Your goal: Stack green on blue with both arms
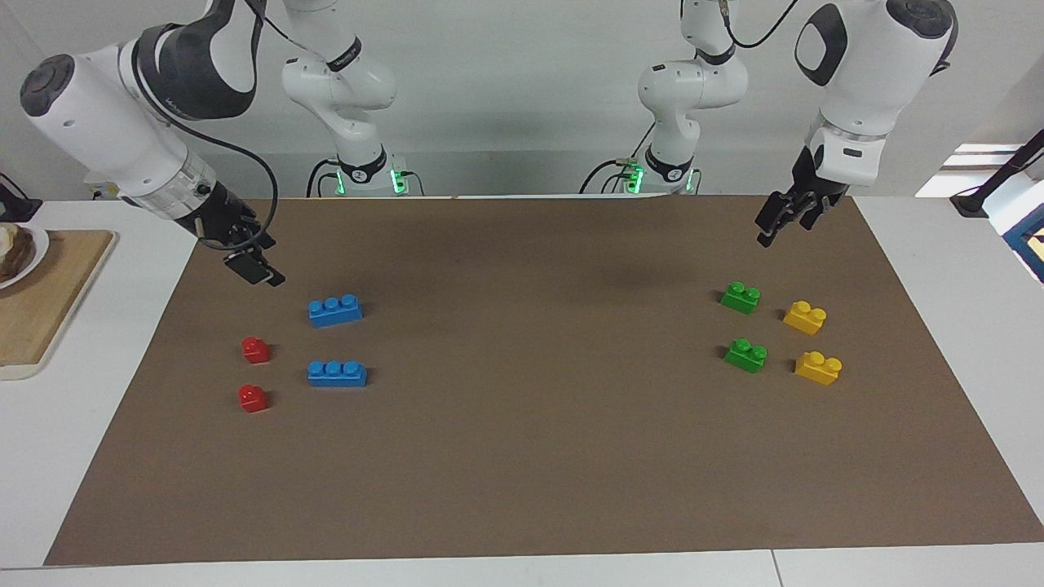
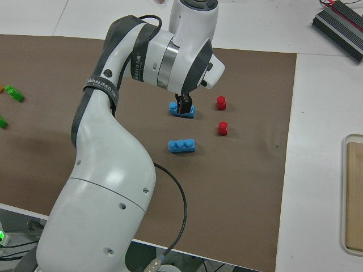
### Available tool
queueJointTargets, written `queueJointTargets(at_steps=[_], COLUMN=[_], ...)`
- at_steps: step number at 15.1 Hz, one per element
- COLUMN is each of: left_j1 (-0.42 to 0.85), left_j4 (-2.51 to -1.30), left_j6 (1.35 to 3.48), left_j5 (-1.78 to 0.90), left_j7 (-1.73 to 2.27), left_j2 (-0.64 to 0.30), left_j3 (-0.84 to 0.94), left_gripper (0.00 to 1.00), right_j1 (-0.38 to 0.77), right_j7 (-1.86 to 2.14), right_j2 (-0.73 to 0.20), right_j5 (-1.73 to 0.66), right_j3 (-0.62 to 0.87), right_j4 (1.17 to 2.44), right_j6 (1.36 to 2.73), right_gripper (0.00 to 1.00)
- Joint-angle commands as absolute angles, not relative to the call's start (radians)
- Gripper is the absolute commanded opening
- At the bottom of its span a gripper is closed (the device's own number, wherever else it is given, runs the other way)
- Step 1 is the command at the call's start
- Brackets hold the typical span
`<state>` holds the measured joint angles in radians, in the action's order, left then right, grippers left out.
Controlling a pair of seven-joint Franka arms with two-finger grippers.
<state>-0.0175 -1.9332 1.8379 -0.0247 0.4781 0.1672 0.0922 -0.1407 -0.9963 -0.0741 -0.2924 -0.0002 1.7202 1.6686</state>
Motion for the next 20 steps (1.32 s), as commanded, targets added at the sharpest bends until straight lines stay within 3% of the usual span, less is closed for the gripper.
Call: queueJointTargets(at_steps=[1, 6, 14, 20], left_j1=[0.0, 0.0, 0.0, -0.008], left_j4=[-1.997, -2.072, -2.069, -2.074], left_j6=[1.891, 2.043, 2.215, 2.29], left_j5=[-0.038, -0.038, -0.034, -0.002], left_j7=[0.575, 0.885, 1.02, 1.022], left_j2=[0.19, 0.154, -0.034, -0.112], left_j3=[0.091, 0.091, 0.086, 0.084], left_gripper=[1.0, 1.0, 1.0, 1.0], right_j1=[-0.167, -0.178, -0.167, -0.166], right_j7=[-1.012, -1.176, -1.192, -1.146], right_j2=[-0.158, -0.262, -0.279, -0.325], right_j5=[-0.333, -0.413, -0.459, -0.457], right_j3=[0.008, 0.008, 0.011, 0.014], right_j4=[1.655, 1.652, 1.793, 1.802], right_j6=[1.68, 1.807, 2.002, 2.036], right_gripper=[0.93, 0.93, 0.94, 0.96])
